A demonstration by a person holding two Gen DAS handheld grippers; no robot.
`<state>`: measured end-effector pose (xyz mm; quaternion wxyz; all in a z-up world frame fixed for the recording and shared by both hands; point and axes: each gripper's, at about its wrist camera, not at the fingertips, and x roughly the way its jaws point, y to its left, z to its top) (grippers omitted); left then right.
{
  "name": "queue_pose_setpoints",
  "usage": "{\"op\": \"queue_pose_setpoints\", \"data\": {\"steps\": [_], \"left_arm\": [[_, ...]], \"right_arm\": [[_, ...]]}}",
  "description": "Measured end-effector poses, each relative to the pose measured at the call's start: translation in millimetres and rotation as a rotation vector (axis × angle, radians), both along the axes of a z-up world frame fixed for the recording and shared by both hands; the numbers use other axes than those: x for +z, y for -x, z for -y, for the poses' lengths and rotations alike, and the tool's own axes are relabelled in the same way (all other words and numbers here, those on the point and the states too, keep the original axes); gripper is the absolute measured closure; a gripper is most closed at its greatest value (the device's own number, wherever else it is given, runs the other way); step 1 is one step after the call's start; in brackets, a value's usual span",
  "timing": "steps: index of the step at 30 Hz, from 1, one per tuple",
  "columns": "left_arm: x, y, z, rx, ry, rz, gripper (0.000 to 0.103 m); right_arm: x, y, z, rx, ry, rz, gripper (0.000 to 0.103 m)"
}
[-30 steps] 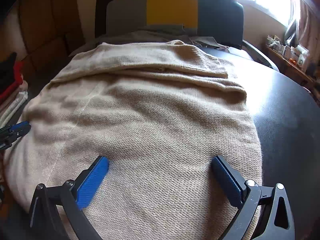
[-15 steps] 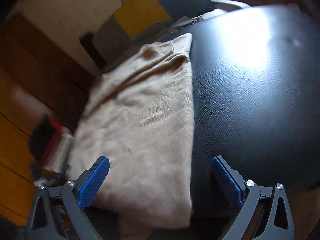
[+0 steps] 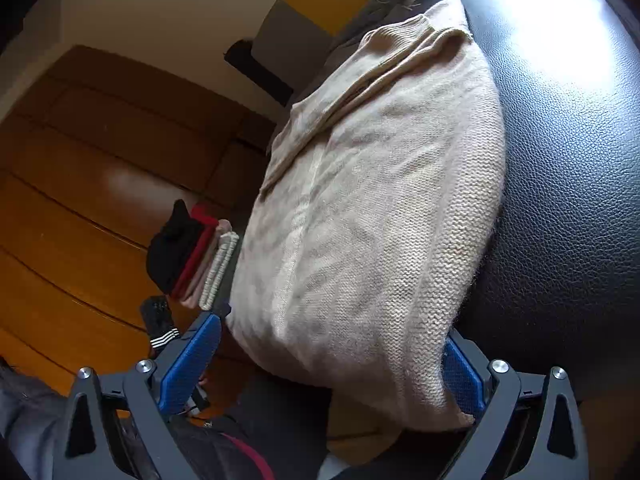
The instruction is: Fold clothes
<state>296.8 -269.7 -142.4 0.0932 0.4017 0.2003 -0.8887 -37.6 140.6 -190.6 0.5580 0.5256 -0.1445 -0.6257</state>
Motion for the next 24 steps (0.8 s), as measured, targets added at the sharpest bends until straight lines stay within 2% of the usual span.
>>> {"op": "queue_pose_setpoints", "data": {"steps": [3,5,8,11,12,14,15,16,17,18,20,22,24], "left_arm": [[2.8,-6.7,1.7,0.020,-0.008,0.003,0.052],[3.7,-13.1,5.2,0.051,-0.018,-0.002,0.052],[-2.9,-21.3,14.0,0.088,-0.065,-0.004,0.052],[-3.4,-17.8,6.3,0.063,-0.016,0.016,0.052],[-3.6,-15.6,3.1,0.051,0.003,0.025,0.052],[-3.8,-11.0,-0.3,0.034,0.017,0.036,0.052],[-3.1,-8.6,-1.4,0.021,-0.005,0.029,0.052],[-2.6,-5.9,-3.2,0.008,-0.039,0.017,0.052],[-2.7,-3.0,-7.3,-0.005,-0.048,0.015,0.054],[-3.0,-0.1,-12.1,-0.020,-0.049,0.017,0.054],[-5.5,7.3,-23.4,-0.039,0.023,0.045,0.054],[-6.3,10.5,-28.0,-0.049,0.063,0.057,0.053],[-6.8,9.8,-26.6,-0.043,0.050,0.051,0.051]], "right_arm": [[6.4,-12.6,8.5,0.062,-0.040,-0.119,0.002],[7.1,-15.9,12.6,0.082,-0.060,-0.143,0.000],[4.5,-8.1,12.0,0.067,-0.063,-0.090,0.000],[0.5,0.0,8.0,0.043,-0.069,-0.033,0.002],[1.9,-1.5,8.8,0.040,-0.093,-0.051,0.005],[5.5,-5.8,11.2,0.038,-0.147,-0.102,0.020],[6.2,-7.3,11.2,0.034,-0.168,-0.125,0.025],[5.9,-6.8,9.3,0.022,-0.189,-0.140,0.037],[5.6,-5.8,6.9,0.009,-0.210,-0.153,0.044],[4.5,-3.8,4.5,-0.003,-0.226,-0.160,0.059],[0.5,1.1,-0.8,-0.025,-0.244,-0.166,0.083],[-3.1,5.4,-6.6,-0.038,-0.242,-0.160,0.085],[-4.0,7.9,-10.9,-0.037,-0.231,-0.155,0.085]]}}
